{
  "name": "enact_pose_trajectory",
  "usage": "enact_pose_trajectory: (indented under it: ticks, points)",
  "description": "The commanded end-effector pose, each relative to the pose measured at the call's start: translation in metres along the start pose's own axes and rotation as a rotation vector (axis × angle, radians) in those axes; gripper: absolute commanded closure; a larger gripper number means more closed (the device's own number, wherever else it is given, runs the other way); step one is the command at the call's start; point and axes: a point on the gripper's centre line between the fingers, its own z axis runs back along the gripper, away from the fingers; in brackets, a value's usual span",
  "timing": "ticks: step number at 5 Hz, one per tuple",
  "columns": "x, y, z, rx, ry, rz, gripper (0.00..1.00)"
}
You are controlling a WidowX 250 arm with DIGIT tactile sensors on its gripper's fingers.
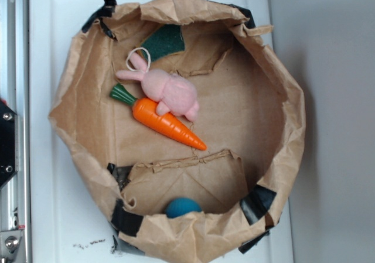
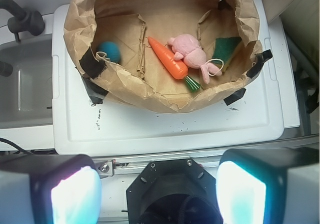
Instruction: Grab the pink bunny.
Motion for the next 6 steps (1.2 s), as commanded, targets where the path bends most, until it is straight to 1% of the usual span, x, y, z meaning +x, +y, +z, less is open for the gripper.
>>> enact_pose_trajectory:
  ticks: [1,2,3,6]
  points:
    - [0.000,0.000,0.000,0.000,0.000,0.000,0.00]
    - [0.049,-0.017,-0.009,0.017,-0.007,0.133,0.00]
    - [0.099,-0.006,-0.034,0.052,0.005,0.356,0.00]
    - [0.099,-0.006,-0.034,0.052,0.005,0.356,0.00]
